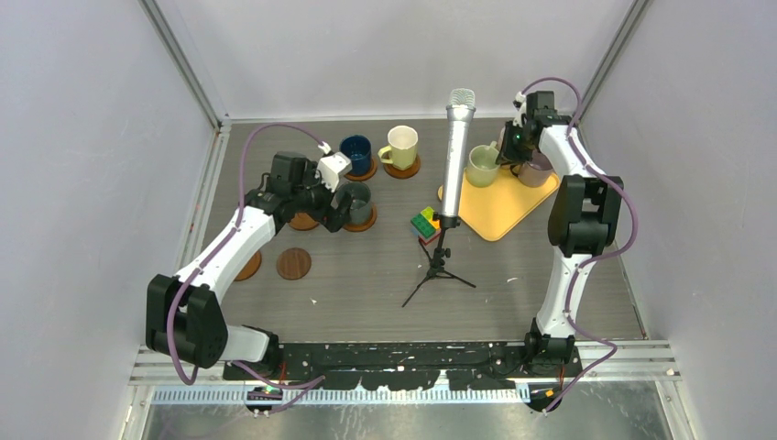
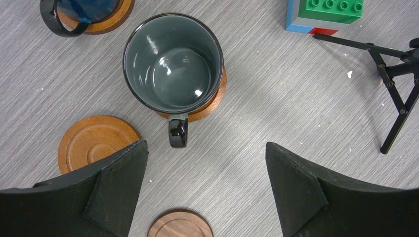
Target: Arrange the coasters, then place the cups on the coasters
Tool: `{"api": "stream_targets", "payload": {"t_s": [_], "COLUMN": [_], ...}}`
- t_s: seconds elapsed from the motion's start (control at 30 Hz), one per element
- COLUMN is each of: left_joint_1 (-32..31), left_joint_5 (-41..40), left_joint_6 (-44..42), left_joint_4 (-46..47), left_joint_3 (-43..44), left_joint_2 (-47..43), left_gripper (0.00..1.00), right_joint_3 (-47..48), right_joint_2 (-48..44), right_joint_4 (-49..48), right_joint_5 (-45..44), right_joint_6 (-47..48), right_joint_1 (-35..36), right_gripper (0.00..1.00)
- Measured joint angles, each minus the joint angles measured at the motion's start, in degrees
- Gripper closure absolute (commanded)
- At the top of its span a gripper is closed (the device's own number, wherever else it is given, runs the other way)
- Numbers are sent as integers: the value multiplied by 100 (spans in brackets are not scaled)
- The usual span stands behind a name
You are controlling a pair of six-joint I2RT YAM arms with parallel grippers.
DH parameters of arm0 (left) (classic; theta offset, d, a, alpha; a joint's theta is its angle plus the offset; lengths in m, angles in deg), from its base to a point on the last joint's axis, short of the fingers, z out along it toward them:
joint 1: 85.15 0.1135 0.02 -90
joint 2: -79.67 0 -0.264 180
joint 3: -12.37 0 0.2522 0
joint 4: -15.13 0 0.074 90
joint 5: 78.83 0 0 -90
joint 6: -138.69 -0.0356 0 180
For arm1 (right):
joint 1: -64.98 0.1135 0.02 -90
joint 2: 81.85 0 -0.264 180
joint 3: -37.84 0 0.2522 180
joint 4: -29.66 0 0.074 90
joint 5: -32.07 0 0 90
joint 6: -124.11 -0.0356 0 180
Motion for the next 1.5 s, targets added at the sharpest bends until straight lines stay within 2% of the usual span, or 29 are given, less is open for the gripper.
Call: {"api": "stream_targets", "payload": {"t_s": [0.47, 0.57, 0.63, 0.8, 1.0, 1.1, 1.27, 1.37, 1.5], "left_joint_1": [0, 0, 0, -55, -431, -573, -857, -1049, -1207], "left_joint_5": [155, 249, 385, 782, 1019, 1176, 1279, 1263, 1228], "left_joint_6": [61, 63, 28, -144, -468, -588, -745, -800, -745], "left_joint_4": [-48, -118, -216, -533, -802, -909, -1054, -1121, -1141], "left_joint_3": [192, 282, 396, 883, 1580, 1965, 2736, 3108, 3381], "left_joint_2": [2, 7, 33, 286, 918, 1351, 2234, 2691, 3112], "left_gripper": [8, 7, 1, 0, 1, 3, 5, 6, 6], "right_joint_3": [-111, -160, -164, -162, -94, 17, 452, 765, 876], "right_joint_2": [-105, -160, -170, -188, -188, -188, -90, 31, 42], "right_joint_4": [190, 396, 544, 933, 1311, 1440, 1576, 1578, 1493], "right_joint_5": [299, 522, 680, 1095, 1414, 1475, 1550, 1547, 1298], "right_joint_6": [573, 911, 1172, 1873, 2625, 2905, 3158, 3045, 2699], "right_joint_1": [39, 39, 48, 85, 208, 354, 610, 686, 691], "right_gripper": [93, 90, 86, 83, 81, 75, 57, 47, 40]}}
